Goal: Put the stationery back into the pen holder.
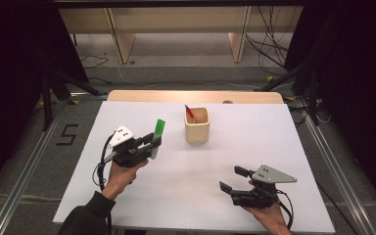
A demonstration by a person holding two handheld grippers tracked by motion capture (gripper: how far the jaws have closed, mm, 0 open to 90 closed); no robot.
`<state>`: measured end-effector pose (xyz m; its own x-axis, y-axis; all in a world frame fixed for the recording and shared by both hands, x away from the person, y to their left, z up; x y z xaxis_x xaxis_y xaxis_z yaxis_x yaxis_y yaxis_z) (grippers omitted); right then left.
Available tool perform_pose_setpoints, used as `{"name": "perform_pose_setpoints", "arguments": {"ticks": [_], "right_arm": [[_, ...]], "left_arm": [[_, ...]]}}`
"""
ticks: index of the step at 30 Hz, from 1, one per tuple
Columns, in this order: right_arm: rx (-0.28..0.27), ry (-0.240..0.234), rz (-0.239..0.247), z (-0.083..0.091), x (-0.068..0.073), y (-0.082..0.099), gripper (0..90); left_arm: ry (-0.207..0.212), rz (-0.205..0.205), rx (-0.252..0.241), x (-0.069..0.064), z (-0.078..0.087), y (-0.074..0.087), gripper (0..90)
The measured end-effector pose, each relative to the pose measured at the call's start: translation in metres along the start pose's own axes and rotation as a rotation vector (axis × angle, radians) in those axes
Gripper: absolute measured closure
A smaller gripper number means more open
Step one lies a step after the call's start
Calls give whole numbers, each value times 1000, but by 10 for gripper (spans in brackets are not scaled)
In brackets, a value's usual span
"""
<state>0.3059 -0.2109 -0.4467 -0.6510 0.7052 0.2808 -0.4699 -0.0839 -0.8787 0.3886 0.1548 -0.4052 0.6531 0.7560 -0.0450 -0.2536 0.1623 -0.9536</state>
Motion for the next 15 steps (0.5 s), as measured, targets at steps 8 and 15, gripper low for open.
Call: {"name": "perform_pose_setpoints", "arguments": {"ticks": [8,15], "right_arm": [[-1,0,0,0,0,0,233],[-3,0,2,0,0,0,233]], "left_arm": [[-1,0,-22,0,-8,-6,662],[2,12,-32,1,-17,-12,662]]}}
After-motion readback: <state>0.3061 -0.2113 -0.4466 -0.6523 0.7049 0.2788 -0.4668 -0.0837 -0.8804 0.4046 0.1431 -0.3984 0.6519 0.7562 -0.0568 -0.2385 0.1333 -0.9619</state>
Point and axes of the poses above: each handheld gripper's, and its own axes: z roughly backward along the jaws, y roughly out of its underside, x roughly to its left, the point moved 1 cm from there along -z, roughly forward along the jaws, and after that the axes turned 8 degrees about -z, right-handed, at the moved point
